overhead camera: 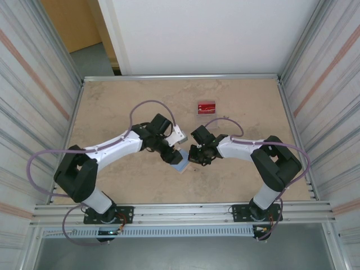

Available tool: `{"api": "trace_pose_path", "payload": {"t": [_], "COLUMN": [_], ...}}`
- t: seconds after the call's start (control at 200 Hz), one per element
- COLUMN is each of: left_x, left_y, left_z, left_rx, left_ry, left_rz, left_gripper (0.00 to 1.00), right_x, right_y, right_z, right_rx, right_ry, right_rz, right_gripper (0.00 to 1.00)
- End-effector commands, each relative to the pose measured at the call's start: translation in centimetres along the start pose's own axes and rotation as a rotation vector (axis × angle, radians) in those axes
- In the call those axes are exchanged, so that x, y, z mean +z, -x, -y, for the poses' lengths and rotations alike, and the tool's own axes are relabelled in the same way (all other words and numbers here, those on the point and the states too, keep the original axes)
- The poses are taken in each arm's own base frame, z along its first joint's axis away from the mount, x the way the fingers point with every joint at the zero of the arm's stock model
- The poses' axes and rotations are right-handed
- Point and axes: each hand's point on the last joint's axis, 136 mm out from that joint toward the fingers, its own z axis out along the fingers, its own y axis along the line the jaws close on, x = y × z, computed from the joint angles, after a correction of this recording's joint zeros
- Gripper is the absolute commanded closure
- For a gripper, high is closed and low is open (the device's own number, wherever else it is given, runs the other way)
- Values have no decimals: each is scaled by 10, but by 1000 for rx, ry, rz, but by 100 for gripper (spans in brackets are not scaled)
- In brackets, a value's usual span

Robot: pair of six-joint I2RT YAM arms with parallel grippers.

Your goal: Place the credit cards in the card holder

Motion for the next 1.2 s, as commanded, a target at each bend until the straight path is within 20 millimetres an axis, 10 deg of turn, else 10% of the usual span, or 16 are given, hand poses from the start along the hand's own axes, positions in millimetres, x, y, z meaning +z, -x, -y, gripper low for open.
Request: {"api": "trace_pose_path", "payload": {"t": [0.0,0.727,1.198], "left_x": [15,52,31], "left_y": [-7,-18,-20], "left_z": [-16,-42,-63], "left_rx": [12,207,105], "left_ry": [75,321,339], "left_rz": [-17,-186,-143], "left_gripper": [38,1,48], "right_x": [0,2,3], "right_y": [-7,-8,-8], "right_z": [12,11,11], "right_rx": [39,39,39], "right_ry": [-26,-22,-21], "right_rz": [-18,-18,-18], "right_gripper": [100,100,100]}}
